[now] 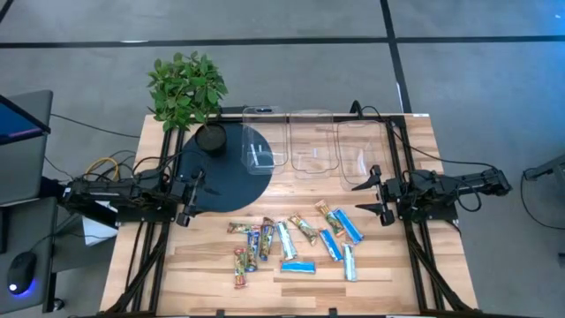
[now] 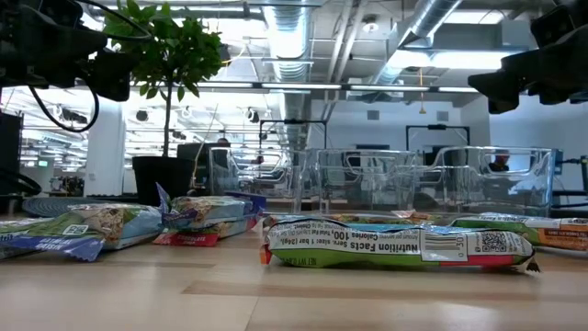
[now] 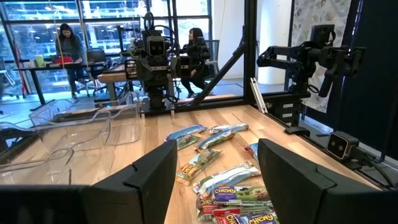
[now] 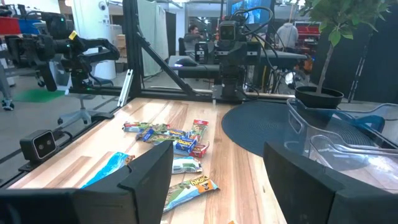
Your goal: Pick and place Granola Bars by type
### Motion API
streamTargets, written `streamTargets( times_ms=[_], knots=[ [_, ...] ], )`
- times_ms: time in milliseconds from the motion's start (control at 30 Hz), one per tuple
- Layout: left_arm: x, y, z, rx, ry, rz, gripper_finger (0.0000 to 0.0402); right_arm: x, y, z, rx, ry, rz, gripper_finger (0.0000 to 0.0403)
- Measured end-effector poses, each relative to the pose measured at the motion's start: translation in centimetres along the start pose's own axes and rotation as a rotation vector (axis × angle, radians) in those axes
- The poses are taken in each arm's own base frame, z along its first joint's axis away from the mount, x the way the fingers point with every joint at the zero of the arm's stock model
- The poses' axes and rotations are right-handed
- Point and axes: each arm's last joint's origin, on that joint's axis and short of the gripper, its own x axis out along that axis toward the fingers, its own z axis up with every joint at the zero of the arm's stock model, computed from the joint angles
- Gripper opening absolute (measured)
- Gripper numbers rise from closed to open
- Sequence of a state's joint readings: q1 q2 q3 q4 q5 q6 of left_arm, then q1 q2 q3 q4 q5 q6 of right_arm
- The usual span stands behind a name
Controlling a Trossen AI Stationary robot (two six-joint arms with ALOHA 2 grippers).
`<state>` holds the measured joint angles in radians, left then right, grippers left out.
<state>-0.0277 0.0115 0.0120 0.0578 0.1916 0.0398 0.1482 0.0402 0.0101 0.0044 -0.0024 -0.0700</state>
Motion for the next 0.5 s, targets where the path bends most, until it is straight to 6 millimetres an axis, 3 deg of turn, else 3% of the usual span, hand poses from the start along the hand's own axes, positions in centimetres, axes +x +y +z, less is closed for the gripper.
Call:
streamTargets(
  times_ms=[500],
  knots=[
    [0.0,0.0,0.01,-0.001,0.0,0.0,0.0219,0.0,0.0,0.01,0.0,-0.001,0.0,0.0244]
  ],
)
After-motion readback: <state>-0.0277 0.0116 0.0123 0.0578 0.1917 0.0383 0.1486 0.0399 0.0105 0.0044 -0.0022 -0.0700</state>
